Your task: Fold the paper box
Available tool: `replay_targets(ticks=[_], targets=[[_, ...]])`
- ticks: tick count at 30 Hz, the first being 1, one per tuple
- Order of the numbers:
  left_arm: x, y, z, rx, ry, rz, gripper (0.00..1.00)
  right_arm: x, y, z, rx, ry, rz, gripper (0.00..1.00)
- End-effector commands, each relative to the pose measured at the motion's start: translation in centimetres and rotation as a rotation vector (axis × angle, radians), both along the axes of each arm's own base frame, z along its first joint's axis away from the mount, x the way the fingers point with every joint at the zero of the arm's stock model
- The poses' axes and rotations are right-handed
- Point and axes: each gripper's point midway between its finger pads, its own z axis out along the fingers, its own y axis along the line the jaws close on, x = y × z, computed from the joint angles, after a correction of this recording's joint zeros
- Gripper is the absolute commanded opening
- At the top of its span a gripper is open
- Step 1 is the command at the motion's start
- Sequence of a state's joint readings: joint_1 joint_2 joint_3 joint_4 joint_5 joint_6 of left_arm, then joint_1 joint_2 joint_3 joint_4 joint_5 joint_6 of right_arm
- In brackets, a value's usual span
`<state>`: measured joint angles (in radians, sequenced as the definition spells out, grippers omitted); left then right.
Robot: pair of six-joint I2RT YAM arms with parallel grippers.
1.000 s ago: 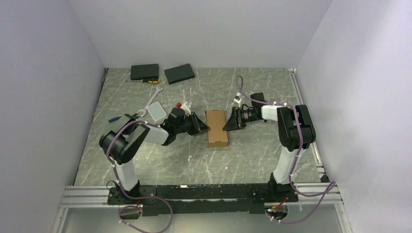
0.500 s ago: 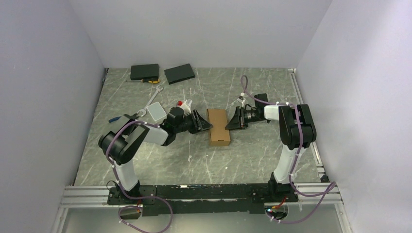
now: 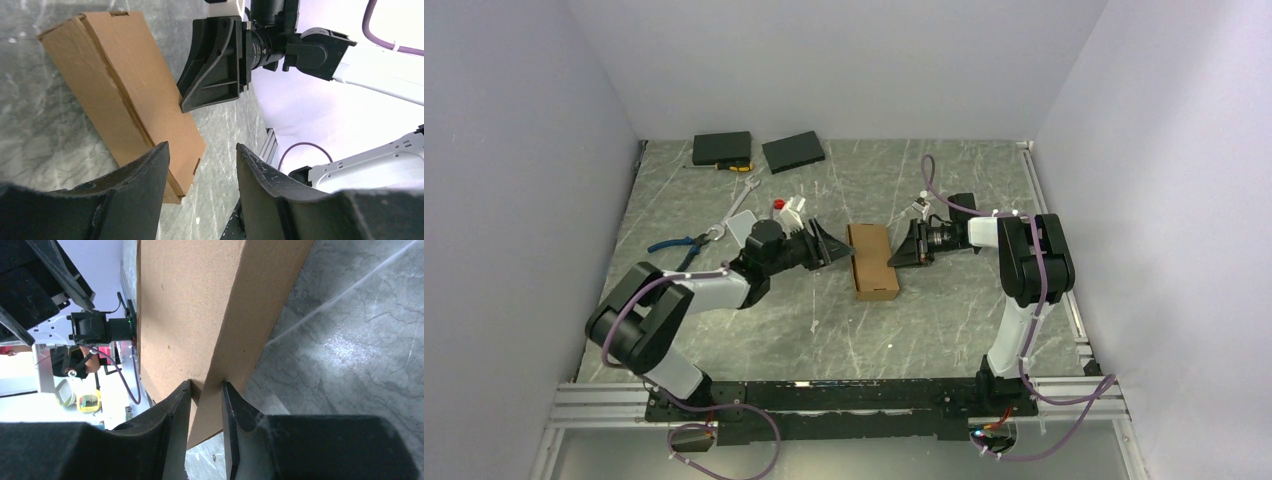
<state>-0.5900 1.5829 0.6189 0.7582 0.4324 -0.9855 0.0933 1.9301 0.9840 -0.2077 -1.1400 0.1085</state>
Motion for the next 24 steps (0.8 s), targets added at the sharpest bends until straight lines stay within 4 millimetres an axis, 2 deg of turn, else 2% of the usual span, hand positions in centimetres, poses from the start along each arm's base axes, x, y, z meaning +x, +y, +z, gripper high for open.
replay_targets(ticks=[1, 5, 8, 18, 24], targets=[[0.0, 2.0, 0.8, 0.026, -0.065, 0.038, 0.56, 0.3, -0.4, -0.9, -0.013, -0.024, -0.002, 0.30], [0.0, 3.9, -1.6, 0.081, -0.016, 0.111, 0.50, 0.3, -0.6, -1.0, -0.015, -0.020, -0.008, 0.30], [0.1, 4.2, -2.6, 0.080, 0.007, 0.121, 0.48, 0.3, -0.8, -1.1, -0.014, -0.016, -0.013, 0.30], [1.2, 1.0, -5.0, -0.012, 0.063, -0.003, 0.44, 0.4, -1.5, -1.2, -0.007, -0.003, -0.027, 0.30], [1.9, -0.7, -5.1, -0.049, 0.063, -0.066, 0.48, 0.4, -1.8, -1.4, -0.009, 0.004, -0.030, 0.30]])
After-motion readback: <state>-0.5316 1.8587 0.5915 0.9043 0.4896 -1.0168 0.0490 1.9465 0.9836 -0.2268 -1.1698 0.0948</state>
